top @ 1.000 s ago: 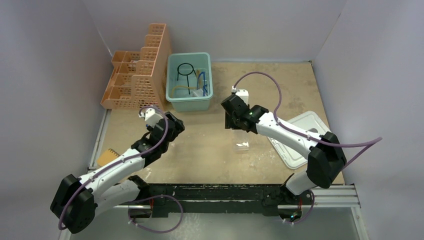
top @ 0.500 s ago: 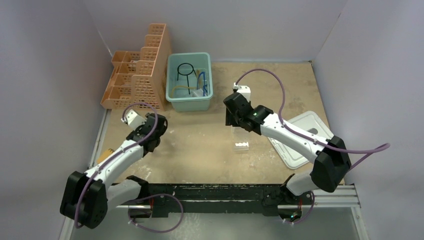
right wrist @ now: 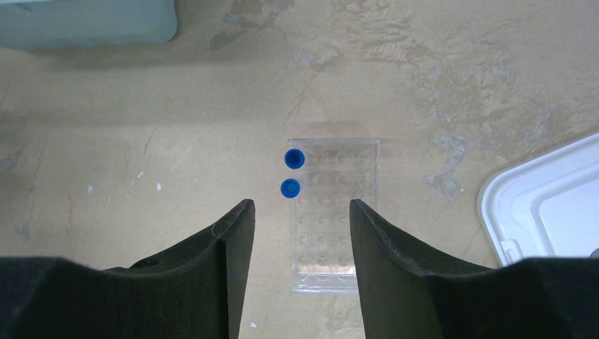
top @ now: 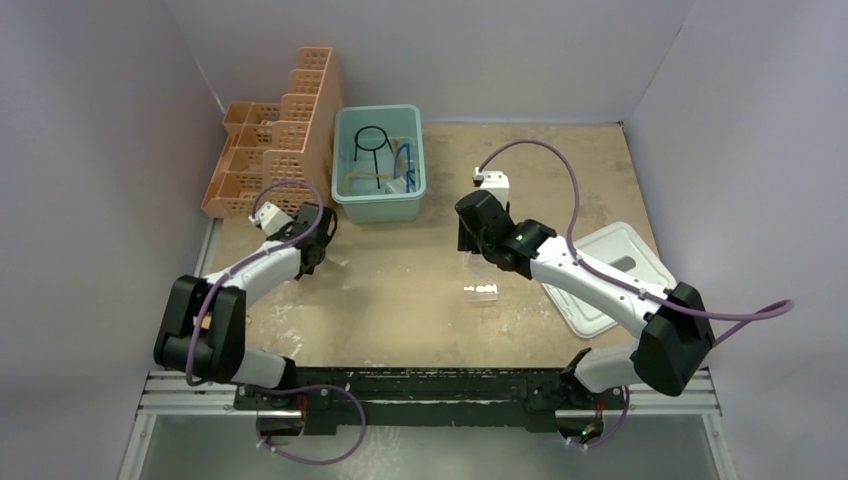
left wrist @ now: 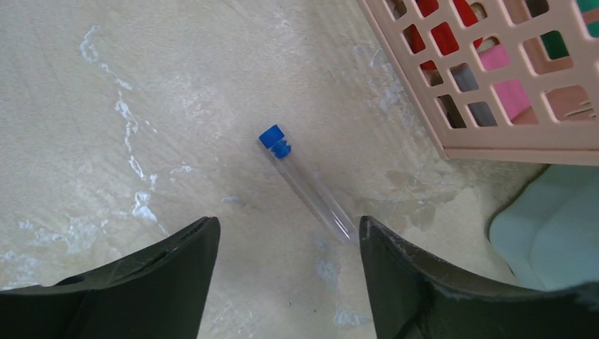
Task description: Organize the chemistry lab equipment
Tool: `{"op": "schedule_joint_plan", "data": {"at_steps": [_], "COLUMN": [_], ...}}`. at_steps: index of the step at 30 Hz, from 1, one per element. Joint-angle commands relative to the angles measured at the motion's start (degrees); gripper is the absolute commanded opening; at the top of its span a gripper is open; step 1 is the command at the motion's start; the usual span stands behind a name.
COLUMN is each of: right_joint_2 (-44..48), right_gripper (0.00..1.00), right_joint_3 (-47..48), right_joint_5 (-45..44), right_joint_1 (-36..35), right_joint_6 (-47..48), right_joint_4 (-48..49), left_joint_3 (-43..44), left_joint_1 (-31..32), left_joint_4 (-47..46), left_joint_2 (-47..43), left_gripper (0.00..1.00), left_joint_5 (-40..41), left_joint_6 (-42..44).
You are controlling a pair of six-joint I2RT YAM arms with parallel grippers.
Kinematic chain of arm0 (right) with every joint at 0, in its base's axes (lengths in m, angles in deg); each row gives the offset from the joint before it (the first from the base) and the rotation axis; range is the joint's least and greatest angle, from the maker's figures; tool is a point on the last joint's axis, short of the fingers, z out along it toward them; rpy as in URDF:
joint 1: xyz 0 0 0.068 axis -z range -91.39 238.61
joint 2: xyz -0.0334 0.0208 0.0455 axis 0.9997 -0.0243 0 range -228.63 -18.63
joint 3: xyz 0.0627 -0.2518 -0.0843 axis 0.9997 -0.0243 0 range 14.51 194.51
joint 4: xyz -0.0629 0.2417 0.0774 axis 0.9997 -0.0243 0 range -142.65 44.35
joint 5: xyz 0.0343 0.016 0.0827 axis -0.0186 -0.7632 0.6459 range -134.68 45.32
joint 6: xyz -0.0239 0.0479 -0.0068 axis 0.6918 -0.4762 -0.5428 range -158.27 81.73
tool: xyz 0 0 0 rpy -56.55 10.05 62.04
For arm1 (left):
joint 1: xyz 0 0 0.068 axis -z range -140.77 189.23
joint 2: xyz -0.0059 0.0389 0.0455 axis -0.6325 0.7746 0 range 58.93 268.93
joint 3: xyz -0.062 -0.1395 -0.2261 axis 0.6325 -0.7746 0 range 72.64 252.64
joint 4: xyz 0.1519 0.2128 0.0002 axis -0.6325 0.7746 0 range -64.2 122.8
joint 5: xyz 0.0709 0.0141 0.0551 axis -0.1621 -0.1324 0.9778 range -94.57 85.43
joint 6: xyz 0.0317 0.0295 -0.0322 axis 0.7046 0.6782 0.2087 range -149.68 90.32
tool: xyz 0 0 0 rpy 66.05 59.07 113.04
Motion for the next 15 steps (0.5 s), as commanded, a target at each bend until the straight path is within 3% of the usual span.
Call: {"op": "schedule_joint_plan", "data": {"at_steps": [1, 10, 15], "right_joint_2": [2.1, 1.6, 1.3], "right_gripper": [0.54, 0.54, 0.54], "right_joint_3": [-0.6, -1.2, -0.7], "right_joint_5": [-4.1, -5.7, -6.4], "right_joint_1": [0.2, 0.2, 0.2], "right_joint_6": [1.8, 3.9, 5.3], "right_joint_4": [3.3, 5.2, 5.9], "left_joint_3": [4.4, 5.4, 8.4], "left_joint_1": [-0.4, -0.4, -0.4], "left_joint_4": [-1.0, -2.3, 1.5], "left_joint_2": [4.1, 9.8, 13.8], "left_gripper": [0.66, 0.52, 0.54], "left_joint_5": [4.7, 7.6, 8.7], "left_joint_6": [-0.8, 1.1, 1.3]}}
